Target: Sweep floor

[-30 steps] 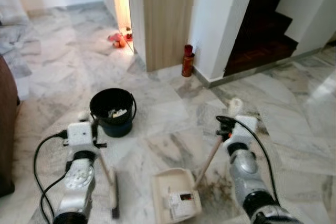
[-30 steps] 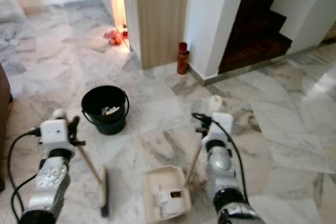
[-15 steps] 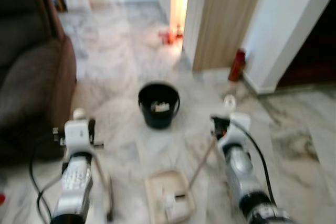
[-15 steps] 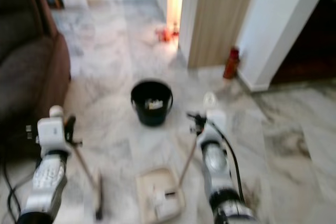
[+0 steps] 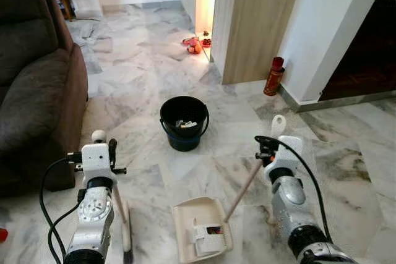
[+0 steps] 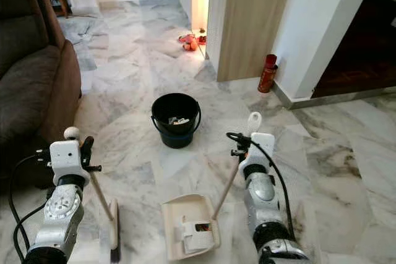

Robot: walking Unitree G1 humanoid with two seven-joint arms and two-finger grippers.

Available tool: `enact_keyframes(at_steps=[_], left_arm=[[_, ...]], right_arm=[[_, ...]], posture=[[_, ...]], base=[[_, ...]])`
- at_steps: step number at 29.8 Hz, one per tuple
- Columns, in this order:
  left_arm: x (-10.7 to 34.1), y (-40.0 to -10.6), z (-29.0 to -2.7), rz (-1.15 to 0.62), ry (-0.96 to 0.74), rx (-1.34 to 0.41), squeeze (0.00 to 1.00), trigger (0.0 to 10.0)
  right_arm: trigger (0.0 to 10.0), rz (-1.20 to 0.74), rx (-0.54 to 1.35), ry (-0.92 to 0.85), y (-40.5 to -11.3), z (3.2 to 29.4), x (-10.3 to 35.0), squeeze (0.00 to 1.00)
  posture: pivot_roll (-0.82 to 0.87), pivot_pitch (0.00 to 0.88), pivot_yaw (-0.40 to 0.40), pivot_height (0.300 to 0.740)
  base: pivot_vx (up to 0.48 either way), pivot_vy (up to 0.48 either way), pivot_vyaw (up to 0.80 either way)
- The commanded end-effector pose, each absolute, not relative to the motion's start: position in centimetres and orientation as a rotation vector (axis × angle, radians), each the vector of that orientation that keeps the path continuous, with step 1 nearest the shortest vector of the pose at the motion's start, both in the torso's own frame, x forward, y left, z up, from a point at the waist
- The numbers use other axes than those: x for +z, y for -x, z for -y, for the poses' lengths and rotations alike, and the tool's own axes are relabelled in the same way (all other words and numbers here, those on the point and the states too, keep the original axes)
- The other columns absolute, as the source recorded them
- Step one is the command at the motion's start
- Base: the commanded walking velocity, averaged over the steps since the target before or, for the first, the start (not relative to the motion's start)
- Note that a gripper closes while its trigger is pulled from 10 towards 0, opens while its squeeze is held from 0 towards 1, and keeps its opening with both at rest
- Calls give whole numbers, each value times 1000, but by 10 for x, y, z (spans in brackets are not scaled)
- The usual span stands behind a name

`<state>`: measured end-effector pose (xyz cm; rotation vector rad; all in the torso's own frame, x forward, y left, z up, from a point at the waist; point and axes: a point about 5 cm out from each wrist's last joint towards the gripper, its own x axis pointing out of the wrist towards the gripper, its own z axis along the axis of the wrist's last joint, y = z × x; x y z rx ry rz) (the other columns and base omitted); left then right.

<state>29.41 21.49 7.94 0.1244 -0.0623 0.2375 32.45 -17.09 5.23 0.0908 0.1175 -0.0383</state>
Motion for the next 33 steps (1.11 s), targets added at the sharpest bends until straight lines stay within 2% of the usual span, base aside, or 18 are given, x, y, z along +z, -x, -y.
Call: enact_keyframes(at_steps=[1,6,30,33], left_arm=[[84,-296,-217,74,-144,246,0,10000],[84,-296,-217,72,-145,251,0,10000],[82,-295,-218,64,-142,264,0,10000],[81,-295,-218,63,-143,262,0,10000]], right_arm=[[10000,-74,-16,-103,-331,164,63,0],[10000,-80,-14,-109,-332,163,63,0],[10000,-87,-34,-133,-332,166,63,0],[10000,-87,-34,-133,-333,166,63,0]], posture=[[88,0,-16,740],[89,0,-17,740],[90,0,-24,740],[90,0,-23,740]], base=[[0,0,794],[97,0,741],[308,0,0],[316,0,-692]])
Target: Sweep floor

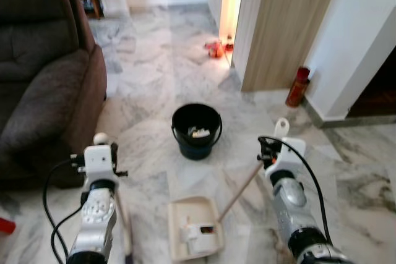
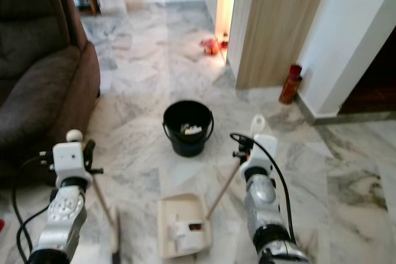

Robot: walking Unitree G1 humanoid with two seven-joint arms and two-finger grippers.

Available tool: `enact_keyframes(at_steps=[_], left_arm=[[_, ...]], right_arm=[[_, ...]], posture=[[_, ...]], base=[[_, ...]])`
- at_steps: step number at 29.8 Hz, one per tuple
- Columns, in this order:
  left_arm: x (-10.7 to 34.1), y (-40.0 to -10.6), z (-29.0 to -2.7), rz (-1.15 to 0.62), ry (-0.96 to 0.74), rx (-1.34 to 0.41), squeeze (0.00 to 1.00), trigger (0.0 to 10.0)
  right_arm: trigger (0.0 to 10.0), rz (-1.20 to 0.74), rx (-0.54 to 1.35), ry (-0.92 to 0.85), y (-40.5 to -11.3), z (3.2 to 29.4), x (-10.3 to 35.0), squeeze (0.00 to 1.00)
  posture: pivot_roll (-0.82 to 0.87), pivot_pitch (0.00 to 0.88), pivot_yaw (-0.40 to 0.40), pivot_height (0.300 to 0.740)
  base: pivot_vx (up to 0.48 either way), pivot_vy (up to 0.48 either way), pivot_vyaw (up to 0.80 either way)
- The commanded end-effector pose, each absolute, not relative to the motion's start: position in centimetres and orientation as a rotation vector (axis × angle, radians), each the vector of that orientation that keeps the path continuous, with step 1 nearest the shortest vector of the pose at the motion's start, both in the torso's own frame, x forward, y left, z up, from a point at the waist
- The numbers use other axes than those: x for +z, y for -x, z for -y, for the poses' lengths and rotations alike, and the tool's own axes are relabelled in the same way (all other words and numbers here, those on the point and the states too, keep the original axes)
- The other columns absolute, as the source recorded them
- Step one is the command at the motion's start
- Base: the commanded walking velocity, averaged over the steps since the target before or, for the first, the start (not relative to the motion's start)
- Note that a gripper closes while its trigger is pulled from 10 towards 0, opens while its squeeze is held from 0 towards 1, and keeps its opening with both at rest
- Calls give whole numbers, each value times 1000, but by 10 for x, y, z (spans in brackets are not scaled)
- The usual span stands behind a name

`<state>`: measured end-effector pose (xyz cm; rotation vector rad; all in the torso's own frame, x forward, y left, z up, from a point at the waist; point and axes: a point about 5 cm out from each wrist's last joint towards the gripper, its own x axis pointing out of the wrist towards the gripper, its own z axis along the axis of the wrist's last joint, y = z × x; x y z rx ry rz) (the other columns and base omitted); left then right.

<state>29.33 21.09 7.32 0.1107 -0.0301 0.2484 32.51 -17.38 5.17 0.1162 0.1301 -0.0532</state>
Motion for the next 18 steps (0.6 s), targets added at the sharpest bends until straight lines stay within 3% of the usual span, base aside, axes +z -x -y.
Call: enact_keyframes(at_steps=[1,16,18], left_arm=[[81,-295,-218,63,-144,260,0,10000],[83,-297,-218,72,-146,254,0,10000],[84,-297,-218,74,-148,253,0,10000]], right_arm=[[10000,-85,-33,-132,-333,166,64,0],[10000,-66,15,-93,-334,158,66,0],[10000,-65,22,-90,-334,157,66,0]], posture=[[90,0,-23,740],[94,0,-21,740],[94,0,-19,740]], base=[[315,0,-800],[316,0,0],[319,0,516]])
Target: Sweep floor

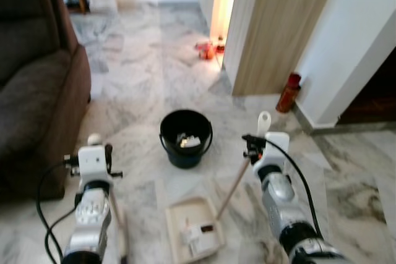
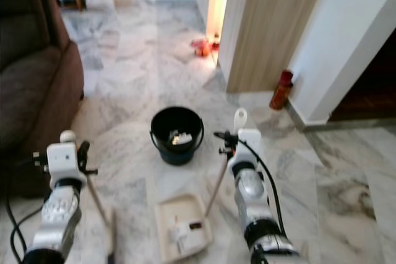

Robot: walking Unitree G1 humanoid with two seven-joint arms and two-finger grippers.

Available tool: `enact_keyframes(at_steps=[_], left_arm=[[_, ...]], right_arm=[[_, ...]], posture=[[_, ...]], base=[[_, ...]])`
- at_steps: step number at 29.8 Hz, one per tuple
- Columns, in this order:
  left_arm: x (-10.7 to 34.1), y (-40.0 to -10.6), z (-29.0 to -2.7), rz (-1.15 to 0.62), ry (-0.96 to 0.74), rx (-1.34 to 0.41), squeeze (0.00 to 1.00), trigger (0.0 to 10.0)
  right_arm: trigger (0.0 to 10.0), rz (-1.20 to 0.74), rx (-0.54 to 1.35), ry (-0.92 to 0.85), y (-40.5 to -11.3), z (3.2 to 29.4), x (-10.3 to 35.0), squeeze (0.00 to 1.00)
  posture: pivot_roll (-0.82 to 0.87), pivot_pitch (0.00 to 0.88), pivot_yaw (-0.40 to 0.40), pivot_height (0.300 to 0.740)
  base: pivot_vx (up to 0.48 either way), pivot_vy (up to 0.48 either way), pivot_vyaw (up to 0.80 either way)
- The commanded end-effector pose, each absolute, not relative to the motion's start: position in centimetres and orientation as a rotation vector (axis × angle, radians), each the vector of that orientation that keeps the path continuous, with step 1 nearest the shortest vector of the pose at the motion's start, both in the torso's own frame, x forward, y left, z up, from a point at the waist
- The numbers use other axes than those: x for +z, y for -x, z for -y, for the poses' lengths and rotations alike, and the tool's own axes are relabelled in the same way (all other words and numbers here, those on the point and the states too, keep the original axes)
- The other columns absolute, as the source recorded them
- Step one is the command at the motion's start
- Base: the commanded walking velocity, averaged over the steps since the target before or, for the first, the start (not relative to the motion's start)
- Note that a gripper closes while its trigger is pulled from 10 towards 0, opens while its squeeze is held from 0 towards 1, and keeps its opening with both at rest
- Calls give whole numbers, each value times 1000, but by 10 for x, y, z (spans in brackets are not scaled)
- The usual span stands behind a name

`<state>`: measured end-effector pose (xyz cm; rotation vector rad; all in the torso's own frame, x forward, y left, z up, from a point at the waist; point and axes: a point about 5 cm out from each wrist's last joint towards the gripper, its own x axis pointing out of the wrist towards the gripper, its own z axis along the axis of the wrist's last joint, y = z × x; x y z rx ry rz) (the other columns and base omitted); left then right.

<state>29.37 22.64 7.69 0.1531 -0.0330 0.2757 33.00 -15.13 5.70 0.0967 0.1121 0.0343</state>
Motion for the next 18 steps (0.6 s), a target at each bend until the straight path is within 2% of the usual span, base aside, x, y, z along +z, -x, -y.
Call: enact_keyframes(at_steps=[1,18], left_arm=[[84,-297,-218,74,-148,253,0,10000],[86,-300,-217,80,-168,237,0,10000]], right_arm=[[10000,-65,22,-90,-334,157,66,0],[10000,-69,27,-95,-335,154,66,0]], posture=[[94,0,-19,740],[102,0,-23,740]], base=[[319,0,538],[317,0,0]])
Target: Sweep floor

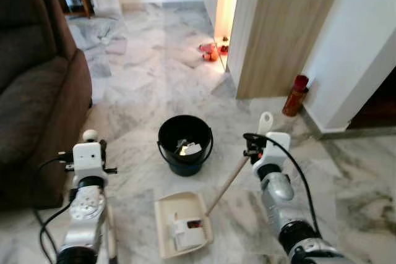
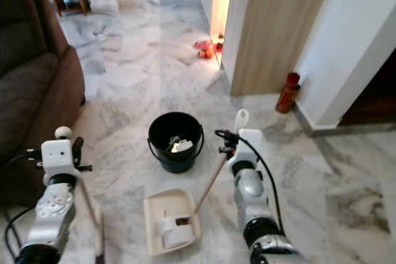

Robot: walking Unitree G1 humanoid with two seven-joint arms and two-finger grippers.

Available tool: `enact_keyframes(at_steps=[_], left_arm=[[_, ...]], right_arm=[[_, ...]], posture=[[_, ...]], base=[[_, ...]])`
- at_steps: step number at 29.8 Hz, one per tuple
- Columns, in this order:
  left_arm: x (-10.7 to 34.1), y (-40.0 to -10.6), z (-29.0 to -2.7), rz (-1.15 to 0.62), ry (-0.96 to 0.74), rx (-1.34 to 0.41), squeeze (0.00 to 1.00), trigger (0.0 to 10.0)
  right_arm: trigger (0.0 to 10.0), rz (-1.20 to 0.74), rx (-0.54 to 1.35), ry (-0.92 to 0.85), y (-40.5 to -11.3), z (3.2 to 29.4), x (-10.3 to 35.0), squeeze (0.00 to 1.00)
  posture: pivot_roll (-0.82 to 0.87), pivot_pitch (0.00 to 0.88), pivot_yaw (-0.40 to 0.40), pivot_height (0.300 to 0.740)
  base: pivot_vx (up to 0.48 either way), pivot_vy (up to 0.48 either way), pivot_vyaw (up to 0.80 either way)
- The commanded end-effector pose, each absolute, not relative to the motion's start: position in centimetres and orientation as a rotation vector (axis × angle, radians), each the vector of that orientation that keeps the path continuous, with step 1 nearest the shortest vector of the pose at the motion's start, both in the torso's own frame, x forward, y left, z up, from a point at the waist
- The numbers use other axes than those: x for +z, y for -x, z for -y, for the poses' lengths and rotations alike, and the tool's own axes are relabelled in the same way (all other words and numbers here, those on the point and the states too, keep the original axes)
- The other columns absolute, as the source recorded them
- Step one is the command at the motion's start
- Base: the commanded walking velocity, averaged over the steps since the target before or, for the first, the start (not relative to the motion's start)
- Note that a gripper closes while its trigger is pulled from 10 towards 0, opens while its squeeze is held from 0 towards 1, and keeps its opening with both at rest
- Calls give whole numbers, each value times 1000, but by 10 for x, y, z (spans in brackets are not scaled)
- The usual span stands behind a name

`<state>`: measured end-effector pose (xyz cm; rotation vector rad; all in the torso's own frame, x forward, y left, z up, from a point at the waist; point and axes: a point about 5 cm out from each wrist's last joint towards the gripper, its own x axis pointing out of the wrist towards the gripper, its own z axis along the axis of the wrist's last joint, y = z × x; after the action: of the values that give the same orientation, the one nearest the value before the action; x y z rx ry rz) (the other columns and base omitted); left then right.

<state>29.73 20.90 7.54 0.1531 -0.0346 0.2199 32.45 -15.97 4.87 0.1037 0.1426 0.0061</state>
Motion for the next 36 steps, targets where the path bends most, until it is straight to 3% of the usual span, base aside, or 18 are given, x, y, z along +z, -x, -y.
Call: enact_keyframes(at_steps=[1,16,36], left_arm=[[86,-300,-217,80,-165,239,0,10000],[85,-299,-217,80,-162,249,0,10000],[84,-298,-217,81,-160,245,0,10000]], right_arm=[[10000,-69,28,-96,-335,154,66,0],[10000,-70,21,-115,-336,153,67,0],[10000,-39,39,-170,-340,145,77,0]], posture=[[103,0,-25,740],[104,0,-28,740],[99,0,-18,740]], base=[[319,0,0],[317,0,0],[0,0,0]])
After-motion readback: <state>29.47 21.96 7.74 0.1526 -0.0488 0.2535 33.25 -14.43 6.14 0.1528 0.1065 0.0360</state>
